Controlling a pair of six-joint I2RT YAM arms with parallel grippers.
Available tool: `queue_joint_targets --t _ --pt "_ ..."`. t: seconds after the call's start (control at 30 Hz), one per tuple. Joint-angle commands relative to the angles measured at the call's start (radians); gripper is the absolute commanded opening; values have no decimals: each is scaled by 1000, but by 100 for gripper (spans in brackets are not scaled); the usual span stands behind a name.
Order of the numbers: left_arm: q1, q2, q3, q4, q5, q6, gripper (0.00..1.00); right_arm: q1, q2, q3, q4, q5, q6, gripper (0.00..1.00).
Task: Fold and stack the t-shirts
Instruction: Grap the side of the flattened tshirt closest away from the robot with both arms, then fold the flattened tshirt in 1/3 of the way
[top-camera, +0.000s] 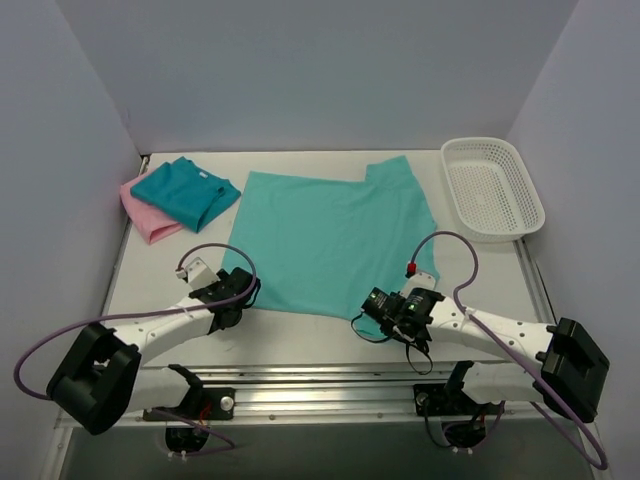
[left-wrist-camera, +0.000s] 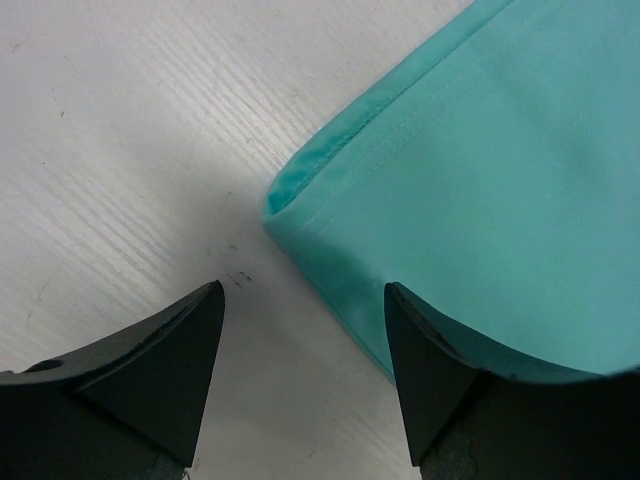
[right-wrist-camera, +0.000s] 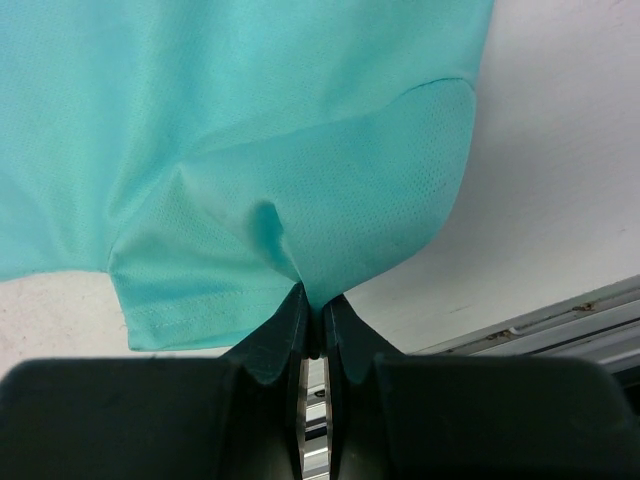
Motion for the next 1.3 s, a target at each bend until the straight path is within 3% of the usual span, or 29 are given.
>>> queue_joint_targets --t 0.0,0.27,0.4,0.47,0.6,0.63,0.8,1.07,1.27 --pt "-11 63 66 -13 -52 -41 73 -12 -34 33 -91 68 8 0" --pt "-12 141 91 23 -61 -37 55 -22 -85 47 -157 86 9 0" --pt "-20 170 114 4 -78 -47 40 -25 -102 56 -189 98 14 0" --pt "-20 163 105 12 -81 -46 26 -26 -111 56 -192 97 14 0" --pt "-20 151 94 18 -83 -31 11 -28 -128 54 -196 95 18 0" --pt "-20 149 94 23 -80 -23 3 -26 -130 56 -200 95 20 0" --pt "-43 80 94 -38 -55 -6 2 -26 -143 73 -236 97 21 0" --pt "-54 -214 114 -164 -31 72 2 -28 -160 91 -256 115 11 0" --pt "-25 -199 168 -137 -43 143 2 -54 -53 148 -192 175 -32 0"
